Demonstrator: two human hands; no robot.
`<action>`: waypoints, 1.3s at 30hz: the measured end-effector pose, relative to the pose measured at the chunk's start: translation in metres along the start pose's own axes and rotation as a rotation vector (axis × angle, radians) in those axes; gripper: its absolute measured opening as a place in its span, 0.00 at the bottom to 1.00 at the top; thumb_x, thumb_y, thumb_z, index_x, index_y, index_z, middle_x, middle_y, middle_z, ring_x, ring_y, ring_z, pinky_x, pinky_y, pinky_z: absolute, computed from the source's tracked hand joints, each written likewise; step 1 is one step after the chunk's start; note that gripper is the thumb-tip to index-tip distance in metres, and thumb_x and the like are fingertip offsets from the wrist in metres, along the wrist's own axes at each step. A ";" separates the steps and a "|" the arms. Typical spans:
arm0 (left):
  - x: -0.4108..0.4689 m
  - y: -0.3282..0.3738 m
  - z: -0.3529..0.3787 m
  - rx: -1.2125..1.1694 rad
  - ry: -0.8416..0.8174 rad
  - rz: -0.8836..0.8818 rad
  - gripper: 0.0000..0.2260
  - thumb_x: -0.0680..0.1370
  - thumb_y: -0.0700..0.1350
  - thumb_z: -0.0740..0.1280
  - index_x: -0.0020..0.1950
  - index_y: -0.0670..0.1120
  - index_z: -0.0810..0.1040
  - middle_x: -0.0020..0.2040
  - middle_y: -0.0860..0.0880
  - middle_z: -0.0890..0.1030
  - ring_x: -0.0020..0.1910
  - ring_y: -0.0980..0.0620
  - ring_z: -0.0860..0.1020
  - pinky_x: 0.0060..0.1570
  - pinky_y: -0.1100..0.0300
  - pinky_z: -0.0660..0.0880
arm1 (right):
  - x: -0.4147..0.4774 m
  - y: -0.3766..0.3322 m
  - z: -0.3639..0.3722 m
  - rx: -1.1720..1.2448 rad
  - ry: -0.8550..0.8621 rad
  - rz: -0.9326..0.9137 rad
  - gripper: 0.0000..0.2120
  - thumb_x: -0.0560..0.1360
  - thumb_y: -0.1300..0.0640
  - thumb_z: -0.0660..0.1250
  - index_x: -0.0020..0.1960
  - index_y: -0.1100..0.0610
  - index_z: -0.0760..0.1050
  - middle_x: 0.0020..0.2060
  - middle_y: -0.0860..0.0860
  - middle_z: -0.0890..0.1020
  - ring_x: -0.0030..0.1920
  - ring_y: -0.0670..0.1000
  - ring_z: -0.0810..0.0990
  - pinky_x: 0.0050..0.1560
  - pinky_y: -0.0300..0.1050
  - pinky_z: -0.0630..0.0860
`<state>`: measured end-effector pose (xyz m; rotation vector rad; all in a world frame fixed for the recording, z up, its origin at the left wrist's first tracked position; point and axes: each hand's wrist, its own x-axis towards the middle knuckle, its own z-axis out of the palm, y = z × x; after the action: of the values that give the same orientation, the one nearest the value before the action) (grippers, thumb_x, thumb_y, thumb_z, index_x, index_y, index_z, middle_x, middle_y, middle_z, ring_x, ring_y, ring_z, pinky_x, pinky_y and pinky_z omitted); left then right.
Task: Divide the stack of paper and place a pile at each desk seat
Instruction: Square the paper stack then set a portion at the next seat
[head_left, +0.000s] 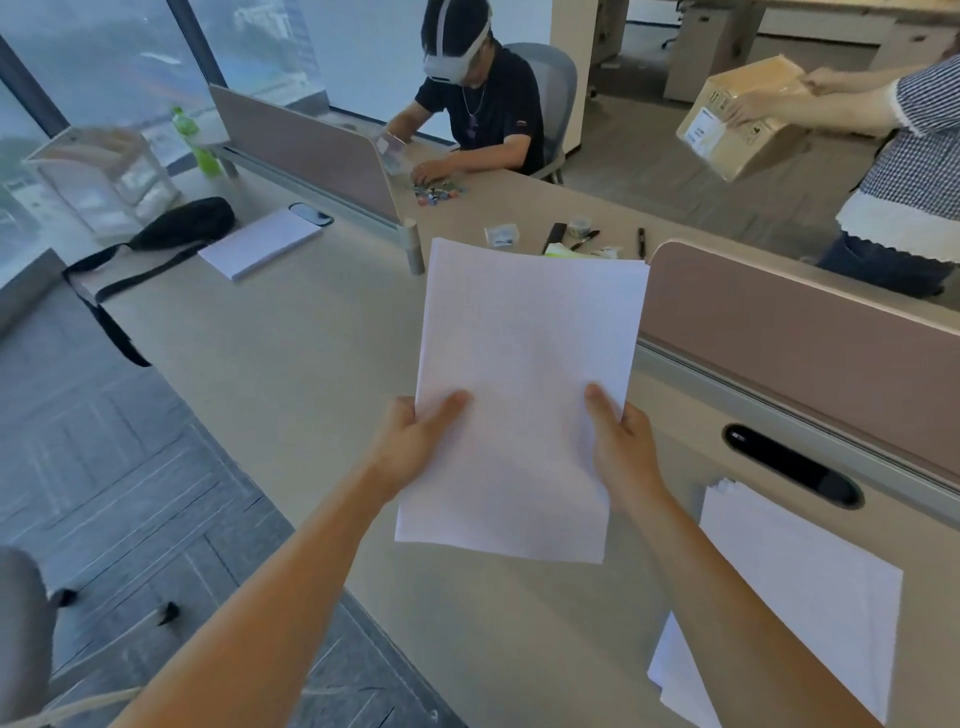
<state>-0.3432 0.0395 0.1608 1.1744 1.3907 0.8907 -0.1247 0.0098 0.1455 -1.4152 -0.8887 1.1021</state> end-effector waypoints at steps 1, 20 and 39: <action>0.003 -0.001 -0.007 0.006 0.005 -0.002 0.14 0.77 0.54 0.68 0.42 0.44 0.82 0.37 0.50 0.84 0.35 0.52 0.83 0.36 0.57 0.80 | 0.002 0.001 0.008 -0.009 0.007 -0.006 0.13 0.82 0.50 0.60 0.43 0.51 0.80 0.25 0.39 0.74 0.26 0.38 0.70 0.29 0.30 0.68; 0.142 -0.037 -0.227 0.368 0.079 0.262 0.17 0.83 0.51 0.53 0.36 0.48 0.65 0.32 0.53 0.70 0.31 0.52 0.67 0.32 0.58 0.65 | 0.024 -0.022 0.258 -0.064 0.181 0.077 0.10 0.81 0.49 0.61 0.52 0.50 0.79 0.47 0.40 0.82 0.47 0.39 0.80 0.45 0.37 0.74; 0.287 -0.062 -0.302 0.564 0.101 0.133 0.18 0.82 0.48 0.56 0.33 0.46 0.64 0.29 0.51 0.67 0.29 0.49 0.66 0.29 0.56 0.60 | 0.143 0.021 0.360 -0.121 0.145 0.266 0.19 0.78 0.51 0.55 0.52 0.68 0.73 0.40 0.52 0.74 0.39 0.50 0.71 0.38 0.45 0.68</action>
<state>-0.6384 0.3287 0.0792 1.6785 1.7252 0.6694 -0.4278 0.2486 0.1079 -1.7279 -0.6857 1.1393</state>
